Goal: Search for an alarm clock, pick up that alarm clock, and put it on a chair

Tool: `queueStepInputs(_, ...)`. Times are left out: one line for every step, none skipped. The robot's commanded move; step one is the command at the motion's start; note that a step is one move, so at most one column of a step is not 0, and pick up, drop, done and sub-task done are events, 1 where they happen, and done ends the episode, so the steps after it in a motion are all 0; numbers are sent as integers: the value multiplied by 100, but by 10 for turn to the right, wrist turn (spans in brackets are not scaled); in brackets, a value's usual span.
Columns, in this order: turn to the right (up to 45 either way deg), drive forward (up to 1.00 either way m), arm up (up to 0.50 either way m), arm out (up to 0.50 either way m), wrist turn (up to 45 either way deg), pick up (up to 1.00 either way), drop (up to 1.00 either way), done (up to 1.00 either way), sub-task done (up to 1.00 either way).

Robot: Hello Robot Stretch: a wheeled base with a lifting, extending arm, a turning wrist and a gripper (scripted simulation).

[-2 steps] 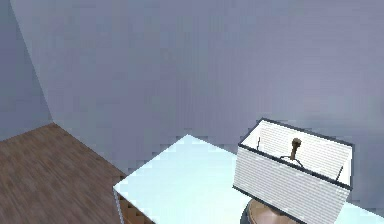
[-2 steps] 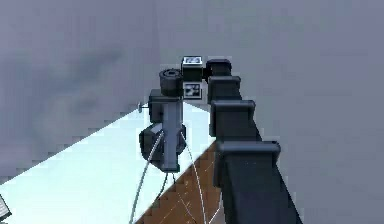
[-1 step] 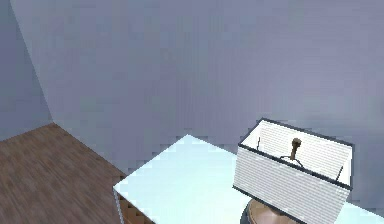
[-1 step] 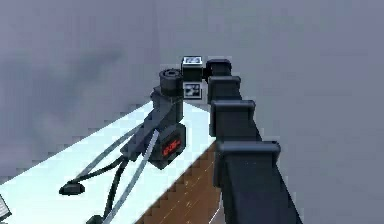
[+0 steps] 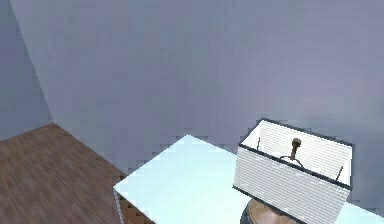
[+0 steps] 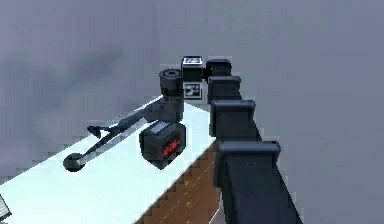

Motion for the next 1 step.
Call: queueStepInputs(0, 0, 0, 0, 450, 0, 0, 0, 0)
